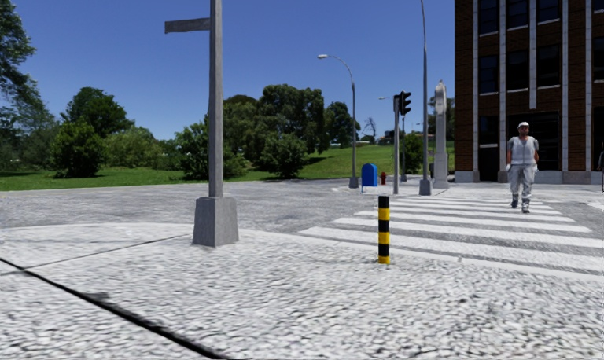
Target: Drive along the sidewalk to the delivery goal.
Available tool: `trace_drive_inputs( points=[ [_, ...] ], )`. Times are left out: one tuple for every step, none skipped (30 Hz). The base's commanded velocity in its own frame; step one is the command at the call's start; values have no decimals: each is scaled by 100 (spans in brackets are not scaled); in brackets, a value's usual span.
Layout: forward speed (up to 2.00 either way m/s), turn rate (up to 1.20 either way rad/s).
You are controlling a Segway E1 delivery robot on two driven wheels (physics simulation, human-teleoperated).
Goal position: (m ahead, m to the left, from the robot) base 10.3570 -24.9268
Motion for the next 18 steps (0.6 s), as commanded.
trace_drive_inputs(
  points=[
    [200,46],
    [200,46],
    [200,46],
    [200,44],
    [200,27],
    [200,8],
    [200,0],
    [200,0],
    [200,0],
    [200,0],
    [200,0],
    [200,0],
    [200,0],
    [200,0],
    [200,0],
    [200,0],
    [200,0],
    [200,0]
  ],
)
